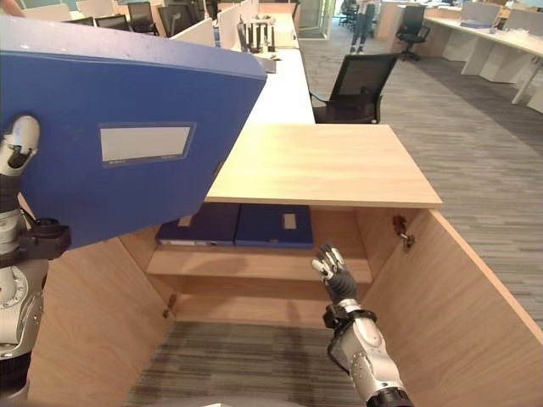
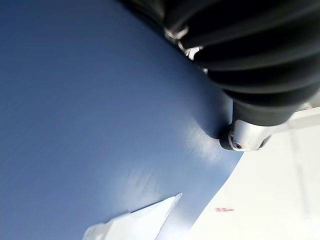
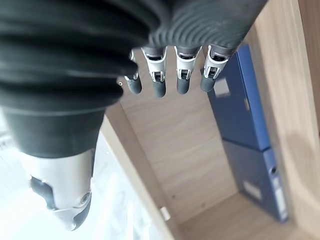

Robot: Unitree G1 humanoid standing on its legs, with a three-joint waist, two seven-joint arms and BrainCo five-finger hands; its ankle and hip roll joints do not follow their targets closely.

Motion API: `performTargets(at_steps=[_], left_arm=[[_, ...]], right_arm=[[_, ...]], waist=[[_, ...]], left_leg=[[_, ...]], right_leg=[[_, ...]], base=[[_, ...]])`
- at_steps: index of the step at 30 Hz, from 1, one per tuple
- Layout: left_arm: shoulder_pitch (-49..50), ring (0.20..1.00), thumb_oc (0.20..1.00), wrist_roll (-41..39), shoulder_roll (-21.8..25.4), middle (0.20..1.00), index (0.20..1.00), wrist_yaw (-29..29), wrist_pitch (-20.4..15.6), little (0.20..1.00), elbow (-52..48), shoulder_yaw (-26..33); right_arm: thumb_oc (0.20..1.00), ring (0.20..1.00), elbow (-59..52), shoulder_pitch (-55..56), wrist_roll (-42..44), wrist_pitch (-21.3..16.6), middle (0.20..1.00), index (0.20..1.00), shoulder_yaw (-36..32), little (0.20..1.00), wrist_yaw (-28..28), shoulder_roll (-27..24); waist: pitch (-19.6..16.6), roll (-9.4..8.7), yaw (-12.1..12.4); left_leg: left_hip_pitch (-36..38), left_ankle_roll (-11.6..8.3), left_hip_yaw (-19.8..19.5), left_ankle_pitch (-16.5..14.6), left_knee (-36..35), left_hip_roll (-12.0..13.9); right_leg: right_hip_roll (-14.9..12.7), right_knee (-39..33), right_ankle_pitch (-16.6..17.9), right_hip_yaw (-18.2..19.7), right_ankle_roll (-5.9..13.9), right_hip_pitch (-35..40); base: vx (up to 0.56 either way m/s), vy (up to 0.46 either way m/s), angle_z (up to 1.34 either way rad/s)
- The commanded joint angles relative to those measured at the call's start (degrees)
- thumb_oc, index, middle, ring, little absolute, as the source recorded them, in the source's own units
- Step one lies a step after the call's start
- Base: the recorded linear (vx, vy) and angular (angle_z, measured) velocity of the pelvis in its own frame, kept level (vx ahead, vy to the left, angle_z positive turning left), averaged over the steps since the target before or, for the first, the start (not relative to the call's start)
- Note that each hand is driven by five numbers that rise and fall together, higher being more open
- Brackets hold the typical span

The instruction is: Put the empty folder in the office cabinet

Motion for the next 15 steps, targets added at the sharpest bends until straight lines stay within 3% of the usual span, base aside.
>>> performTargets(at_steps=[1, 10, 15], left_arm=[[-4.6, 0.200, 0.200, -6.7, 2.6, 0.200, 0.200, 0.0, -3.1, 0.200, 1.4, 1.3], [-7.0, 0.200, 0.200, -13.2, 4.2, 0.200, 0.200, -3.2, -2.1, 0.200, 4.8, -2.3], [-4.7, 0.200, 0.200, -19.1, 3.9, 0.200, 0.200, -6.3, -0.7, 0.200, 7.5, -2.9]], right_arm=[[1.000, 1.000, -3.5, -3.6, 2.4, -3.5, 1.000, 1.000, -0.8, 1.000, 1.5, 0.4], [1.000, 1.000, -1.6, -4.9, 3.7, -2.8, 1.000, 1.000, 0.2, 1.000, 1.9, 1.1], [1.000, 1.000, -5.8, -5.1, 3.0, -2.5, 1.000, 1.000, -0.9, 1.000, 2.9, -0.6]], waist=[[-1.6, -2.60, 0.5], [-1.5, -2.14, 0.8], [-1.4, -1.98, 0.7]], left_leg=[[1.8, 1.27, -2.2, -7.0, 0.2, -2.8], [1.9, 1.23, -2.6, -7.0, 0.2, -2.8], [1.9, 1.22, -2.6, -7.0, 0.2, -2.7]], right_leg=[[-1.4, 0.4, 0.0, -0.9, 2.93, -1.9], [-1.3, 0.4, -0.2, -1.2, 2.81, -1.5], [-1.3, 0.4, -0.2, -1.2, 2.80, -1.6]], base=[[0.00, 0.000, 0.00], [0.00, -0.002, 0.02], [0.00, -0.006, 0.03]])
